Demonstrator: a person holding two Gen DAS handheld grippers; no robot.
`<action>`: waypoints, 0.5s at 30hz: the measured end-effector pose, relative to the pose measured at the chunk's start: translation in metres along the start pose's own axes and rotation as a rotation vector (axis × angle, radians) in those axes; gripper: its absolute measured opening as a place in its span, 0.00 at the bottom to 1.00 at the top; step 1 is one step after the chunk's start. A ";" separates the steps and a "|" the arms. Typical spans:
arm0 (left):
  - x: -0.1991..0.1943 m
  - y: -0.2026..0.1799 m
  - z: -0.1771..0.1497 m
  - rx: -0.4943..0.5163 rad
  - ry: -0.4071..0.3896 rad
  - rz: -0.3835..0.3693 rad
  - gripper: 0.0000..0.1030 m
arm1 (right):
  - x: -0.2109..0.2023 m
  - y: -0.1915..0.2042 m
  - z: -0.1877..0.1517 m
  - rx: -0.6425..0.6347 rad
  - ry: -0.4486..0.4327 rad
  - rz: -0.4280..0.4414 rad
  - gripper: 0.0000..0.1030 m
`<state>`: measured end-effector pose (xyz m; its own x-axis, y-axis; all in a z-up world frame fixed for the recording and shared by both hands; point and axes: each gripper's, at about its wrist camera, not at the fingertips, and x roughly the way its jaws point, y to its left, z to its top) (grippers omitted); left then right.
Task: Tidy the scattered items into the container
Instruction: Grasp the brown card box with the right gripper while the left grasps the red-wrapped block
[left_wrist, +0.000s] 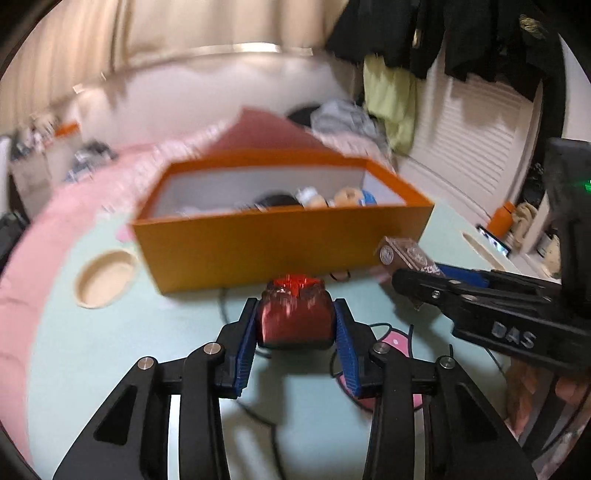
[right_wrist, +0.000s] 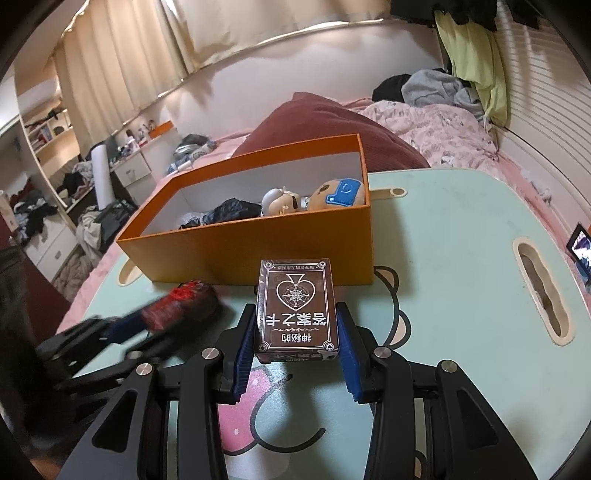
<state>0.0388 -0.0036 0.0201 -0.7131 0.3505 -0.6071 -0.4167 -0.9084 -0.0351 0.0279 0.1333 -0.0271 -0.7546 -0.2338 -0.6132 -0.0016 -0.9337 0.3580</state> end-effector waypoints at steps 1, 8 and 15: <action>-0.009 0.002 -0.004 -0.008 -0.032 0.010 0.39 | 0.000 0.001 0.000 -0.004 -0.002 0.001 0.38; -0.034 0.019 -0.012 -0.082 -0.121 0.011 0.39 | 0.001 0.005 -0.002 -0.032 0.005 0.002 0.38; -0.045 0.024 -0.016 -0.120 -0.186 -0.009 0.39 | 0.002 0.003 -0.003 -0.028 0.012 0.006 0.38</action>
<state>0.0699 -0.0446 0.0343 -0.8064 0.3843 -0.4495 -0.3610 -0.9219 -0.1405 0.0286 0.1290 -0.0293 -0.7467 -0.2423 -0.6194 0.0216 -0.9396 0.3415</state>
